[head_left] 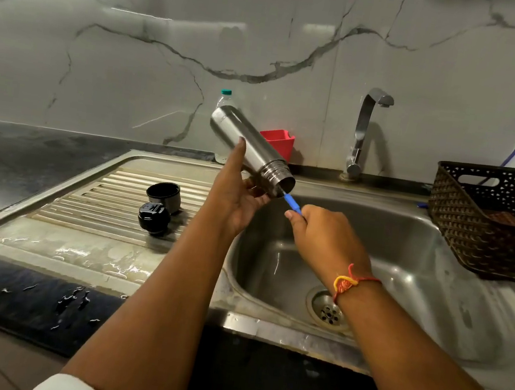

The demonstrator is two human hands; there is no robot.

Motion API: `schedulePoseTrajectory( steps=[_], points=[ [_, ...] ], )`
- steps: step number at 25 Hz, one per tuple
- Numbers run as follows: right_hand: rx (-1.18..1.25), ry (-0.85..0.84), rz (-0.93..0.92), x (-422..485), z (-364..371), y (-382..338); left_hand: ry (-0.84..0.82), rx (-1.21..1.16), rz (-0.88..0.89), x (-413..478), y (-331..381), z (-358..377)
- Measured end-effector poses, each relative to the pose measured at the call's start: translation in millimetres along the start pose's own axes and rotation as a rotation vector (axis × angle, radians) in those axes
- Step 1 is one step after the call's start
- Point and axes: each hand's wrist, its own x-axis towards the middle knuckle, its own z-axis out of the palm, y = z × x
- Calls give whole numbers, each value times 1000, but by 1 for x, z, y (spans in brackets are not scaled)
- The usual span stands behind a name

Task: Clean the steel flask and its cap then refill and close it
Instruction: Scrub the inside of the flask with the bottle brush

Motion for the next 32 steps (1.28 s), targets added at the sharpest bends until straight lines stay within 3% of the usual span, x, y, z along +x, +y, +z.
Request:
schedulePoseTrajectory(
  steps=[4,9,13,15,17,20,23,30,32],
  points=[
    [-25,-9,-131,-2,8,-8,101,-233,7,1,0,-3],
    [85,-105,-185,-5,4,-19,107,-285,32,0,10,-9],
    [566,-388,30,-10,-3,-15,80,-384,90,11,21,-25],
    [638,-430,97,-9,-1,-13,85,-369,111,13,19,-27],
    [544,-335,65,-7,2,-13,100,-361,118,13,20,-28],
    [124,-82,-85,-5,2,-11,102,-356,118,16,22,-28],
    [-183,136,-98,-5,-1,-6,76,-385,101,17,22,-28],
    [-190,188,-128,-4,-3,-1,61,-368,113,24,23,-26],
    [-116,130,-121,-4,-5,-1,60,-403,100,22,23,-22]
  ],
)
